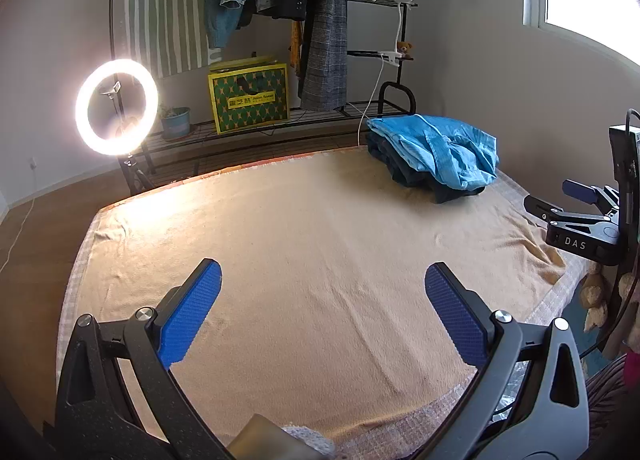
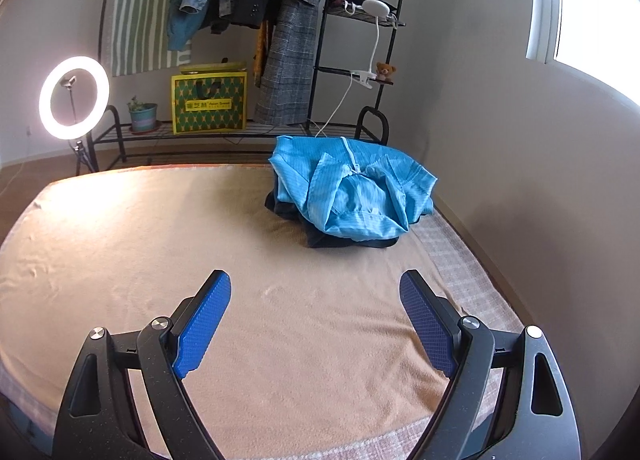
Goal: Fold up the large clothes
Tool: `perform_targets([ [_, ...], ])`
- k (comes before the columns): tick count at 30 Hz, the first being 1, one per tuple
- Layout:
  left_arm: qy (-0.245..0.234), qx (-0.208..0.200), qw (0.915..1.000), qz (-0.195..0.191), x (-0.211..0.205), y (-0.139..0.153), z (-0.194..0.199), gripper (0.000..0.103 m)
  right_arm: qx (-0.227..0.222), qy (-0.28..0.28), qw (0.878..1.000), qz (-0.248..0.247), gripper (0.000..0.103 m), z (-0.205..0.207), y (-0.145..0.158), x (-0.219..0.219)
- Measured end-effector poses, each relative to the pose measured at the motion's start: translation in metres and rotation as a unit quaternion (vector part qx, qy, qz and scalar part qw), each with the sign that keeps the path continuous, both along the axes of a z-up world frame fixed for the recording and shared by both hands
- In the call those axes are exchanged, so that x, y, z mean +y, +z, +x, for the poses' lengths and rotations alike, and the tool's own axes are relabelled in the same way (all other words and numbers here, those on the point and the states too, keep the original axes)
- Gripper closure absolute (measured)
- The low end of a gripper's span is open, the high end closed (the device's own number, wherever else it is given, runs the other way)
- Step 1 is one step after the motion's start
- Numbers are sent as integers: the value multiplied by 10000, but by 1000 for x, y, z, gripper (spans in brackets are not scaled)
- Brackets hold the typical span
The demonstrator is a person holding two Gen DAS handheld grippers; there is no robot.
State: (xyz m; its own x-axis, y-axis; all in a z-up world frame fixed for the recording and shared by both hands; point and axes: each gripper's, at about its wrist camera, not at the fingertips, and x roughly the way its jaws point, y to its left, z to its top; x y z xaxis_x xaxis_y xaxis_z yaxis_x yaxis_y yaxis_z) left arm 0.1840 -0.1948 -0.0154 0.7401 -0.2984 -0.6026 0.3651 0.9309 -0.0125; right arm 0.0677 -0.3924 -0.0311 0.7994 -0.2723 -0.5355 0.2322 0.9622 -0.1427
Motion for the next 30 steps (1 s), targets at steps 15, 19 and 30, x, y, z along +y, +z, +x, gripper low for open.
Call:
perform_targets([
  [15,13,-18,10000,-13,0,0,-1,0,28,33,10000,11,17,-1,0,0],
  [19,12,-13,10000,-7,-1,0,-2,0,28,45,10000,8,17,-1,0,0],
  [30,6,-25,10000,5,-1,0,-2,0,104,97,9999,-29,17,0,-2,3],
])
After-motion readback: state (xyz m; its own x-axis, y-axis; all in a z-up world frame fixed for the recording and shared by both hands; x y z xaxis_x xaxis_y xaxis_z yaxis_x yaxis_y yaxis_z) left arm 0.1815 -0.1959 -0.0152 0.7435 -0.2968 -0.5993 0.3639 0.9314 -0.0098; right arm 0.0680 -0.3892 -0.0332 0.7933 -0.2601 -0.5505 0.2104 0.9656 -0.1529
